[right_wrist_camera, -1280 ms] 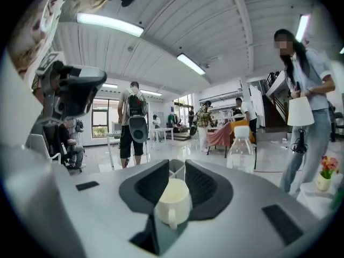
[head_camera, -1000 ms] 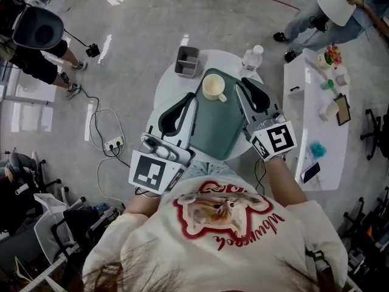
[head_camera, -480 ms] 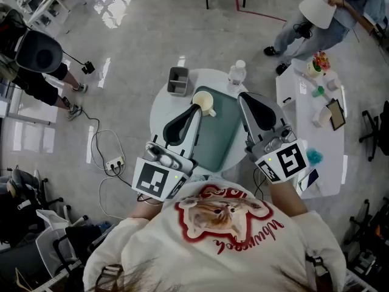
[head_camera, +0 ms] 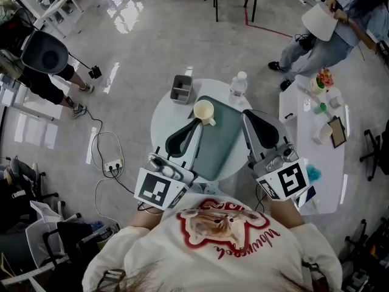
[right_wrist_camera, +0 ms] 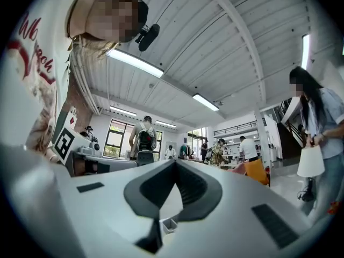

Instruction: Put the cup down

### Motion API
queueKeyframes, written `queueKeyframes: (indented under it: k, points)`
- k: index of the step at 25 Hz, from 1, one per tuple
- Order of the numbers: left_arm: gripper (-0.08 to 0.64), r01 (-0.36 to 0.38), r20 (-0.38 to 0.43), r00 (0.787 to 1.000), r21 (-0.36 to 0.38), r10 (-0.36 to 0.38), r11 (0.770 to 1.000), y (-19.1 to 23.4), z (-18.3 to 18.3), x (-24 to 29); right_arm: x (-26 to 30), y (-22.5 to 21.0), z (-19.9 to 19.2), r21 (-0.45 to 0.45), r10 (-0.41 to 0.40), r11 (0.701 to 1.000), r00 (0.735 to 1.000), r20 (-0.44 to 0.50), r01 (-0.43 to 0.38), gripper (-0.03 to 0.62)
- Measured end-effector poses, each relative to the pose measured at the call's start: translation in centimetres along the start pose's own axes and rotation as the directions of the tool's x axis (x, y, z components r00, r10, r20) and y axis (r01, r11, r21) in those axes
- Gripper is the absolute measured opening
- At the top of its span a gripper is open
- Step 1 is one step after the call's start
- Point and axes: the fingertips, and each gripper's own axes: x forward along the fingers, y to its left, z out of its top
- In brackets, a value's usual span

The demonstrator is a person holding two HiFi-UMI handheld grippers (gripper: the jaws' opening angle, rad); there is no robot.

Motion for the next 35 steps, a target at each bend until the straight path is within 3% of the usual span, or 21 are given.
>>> queueKeyframes:
  k: [12, 25, 35]
  points:
    - [0.017, 0.008, 0.049, 0.999, 0.045, -0.01, 0.999, -2.8, 2.0, -3.9, -3.0, 3.1, 2.2, -0.008, -0.002, 1.0, 1.0, 0.026, 0.003, 0.028]
    - [0.017, -0.007, 0.024, 1.0, 0.029, 0.007, 1.0, -8.6, 2.8, -18.9, -10.5, 17.1, 4.6, -0.006, 0.01, 1.0, 0.999, 0.04, -0.01, 0.028]
    - [0.017, 0.036, 0.048, 0.998, 0.003, -0.036, 0.999, -15.7, 3.9, -30.0, -19.1, 27.1, 6.7, -0.005, -0.055, 0.998, 0.998, 0.039, 0.055, 0.028]
